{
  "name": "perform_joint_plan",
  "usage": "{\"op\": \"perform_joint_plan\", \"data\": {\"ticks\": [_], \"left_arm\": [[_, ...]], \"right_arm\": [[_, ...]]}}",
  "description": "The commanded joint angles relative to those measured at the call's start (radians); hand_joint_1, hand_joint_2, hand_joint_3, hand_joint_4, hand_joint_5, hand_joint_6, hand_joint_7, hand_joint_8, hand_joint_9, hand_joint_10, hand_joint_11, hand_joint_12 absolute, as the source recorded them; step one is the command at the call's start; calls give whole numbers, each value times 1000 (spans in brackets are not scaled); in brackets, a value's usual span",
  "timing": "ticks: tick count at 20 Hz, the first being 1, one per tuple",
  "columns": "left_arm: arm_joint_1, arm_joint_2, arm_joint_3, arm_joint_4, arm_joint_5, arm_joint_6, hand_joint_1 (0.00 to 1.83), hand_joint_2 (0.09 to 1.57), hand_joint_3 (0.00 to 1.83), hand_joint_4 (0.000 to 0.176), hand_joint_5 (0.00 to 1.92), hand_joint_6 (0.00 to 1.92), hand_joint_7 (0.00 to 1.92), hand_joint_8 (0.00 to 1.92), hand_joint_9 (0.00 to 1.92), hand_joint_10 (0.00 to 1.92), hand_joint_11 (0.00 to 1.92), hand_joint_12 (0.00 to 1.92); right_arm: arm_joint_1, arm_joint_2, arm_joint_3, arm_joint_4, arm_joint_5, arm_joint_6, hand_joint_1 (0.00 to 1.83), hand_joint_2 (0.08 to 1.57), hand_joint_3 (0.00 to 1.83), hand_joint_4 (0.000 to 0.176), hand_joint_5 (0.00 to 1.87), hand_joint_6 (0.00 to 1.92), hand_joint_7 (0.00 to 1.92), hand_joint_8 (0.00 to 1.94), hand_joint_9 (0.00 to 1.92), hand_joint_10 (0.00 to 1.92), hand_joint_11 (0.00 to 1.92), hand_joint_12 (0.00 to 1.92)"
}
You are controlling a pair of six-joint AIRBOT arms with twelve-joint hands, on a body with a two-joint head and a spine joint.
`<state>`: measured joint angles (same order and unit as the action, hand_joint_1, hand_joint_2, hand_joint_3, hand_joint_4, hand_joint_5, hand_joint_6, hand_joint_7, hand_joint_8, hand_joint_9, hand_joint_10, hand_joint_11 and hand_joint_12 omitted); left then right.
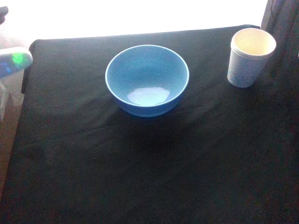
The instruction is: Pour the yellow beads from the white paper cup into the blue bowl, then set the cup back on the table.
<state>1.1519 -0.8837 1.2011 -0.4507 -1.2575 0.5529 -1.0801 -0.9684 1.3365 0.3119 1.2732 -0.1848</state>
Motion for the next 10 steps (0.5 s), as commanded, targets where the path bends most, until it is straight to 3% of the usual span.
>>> {"op": "perform_joint_plan", "data": {"ticks": [1,3,5,7,10], "left_arm": [[-9,-6,9,-16,-122,-8,416,849,1,14,99,0,371,0,402,5,35,861],[-9,-9,10,-16,-122,-11,402,848,0,13,105,0,384,1,401,0,14,909],[-9,-13,12,-16,-121,-13,406,850,0,16,115,2,388,1,397,1,0,931],[-9,-14,13,-16,-121,-14,402,842,0,24,120,3,395,3,405,4,0,939],[-9,-14,14,-16,-117,-14,408,850,0,45,126,2,394,0,396,0,0,956]], "right_arm": [[7,0,8,31,116,12,772,704,0,22,309,2,428,2,343,11,0,493],[7,-5,13,32,110,12,780,693,0,25,314,0,428,0,338,3,0,525],[7,-16,21,38,95,12,768,687,0,41,332,7,413,0,320,0,0,526],[7,-31,34,49,82,17,704,699,0,45,270,0,343,0,228,0,0,421],[7,-84,87,70,64,79,649,568,0,18,189,0,212,0,105,0,0,409]]}}
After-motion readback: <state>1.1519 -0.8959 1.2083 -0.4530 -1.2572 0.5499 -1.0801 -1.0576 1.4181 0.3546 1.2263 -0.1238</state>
